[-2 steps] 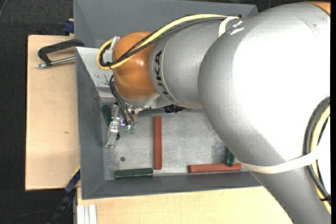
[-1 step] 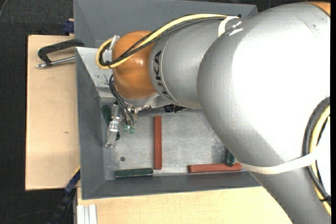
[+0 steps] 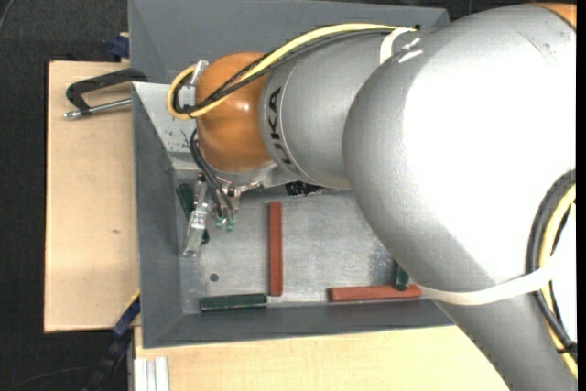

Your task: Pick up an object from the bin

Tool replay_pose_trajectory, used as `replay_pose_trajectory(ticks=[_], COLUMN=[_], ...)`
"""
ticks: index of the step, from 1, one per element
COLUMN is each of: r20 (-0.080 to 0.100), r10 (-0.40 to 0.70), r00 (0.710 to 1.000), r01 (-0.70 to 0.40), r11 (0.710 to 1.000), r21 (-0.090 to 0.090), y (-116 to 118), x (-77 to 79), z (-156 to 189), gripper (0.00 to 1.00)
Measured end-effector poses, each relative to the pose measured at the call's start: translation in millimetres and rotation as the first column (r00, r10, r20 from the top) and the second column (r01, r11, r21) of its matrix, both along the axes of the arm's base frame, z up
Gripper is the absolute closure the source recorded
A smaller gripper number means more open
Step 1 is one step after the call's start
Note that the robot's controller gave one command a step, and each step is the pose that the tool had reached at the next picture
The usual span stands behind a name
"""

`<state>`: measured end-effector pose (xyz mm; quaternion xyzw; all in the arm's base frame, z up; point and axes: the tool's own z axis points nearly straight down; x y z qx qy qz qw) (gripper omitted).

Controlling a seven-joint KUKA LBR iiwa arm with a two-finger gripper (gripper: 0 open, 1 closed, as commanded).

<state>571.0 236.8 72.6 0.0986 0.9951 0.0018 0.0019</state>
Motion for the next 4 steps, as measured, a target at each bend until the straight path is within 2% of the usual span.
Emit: replay_pose_trajectory(ticks=[1,3,4], r20=[0.005,0.005,0.003], r10=[-0.003,-0.003,-0.003], r00=[1.0,1.0,1.0], r01=[0.003,0.003,0.003], r11=[1.0,1.0,1.0], r21=[-0.004,0.002,0.001], y=[-3,-1,0], x=[2.1,6.9,8.5], z=[1,100,122], gripper=[1.0,1.0,1.0])
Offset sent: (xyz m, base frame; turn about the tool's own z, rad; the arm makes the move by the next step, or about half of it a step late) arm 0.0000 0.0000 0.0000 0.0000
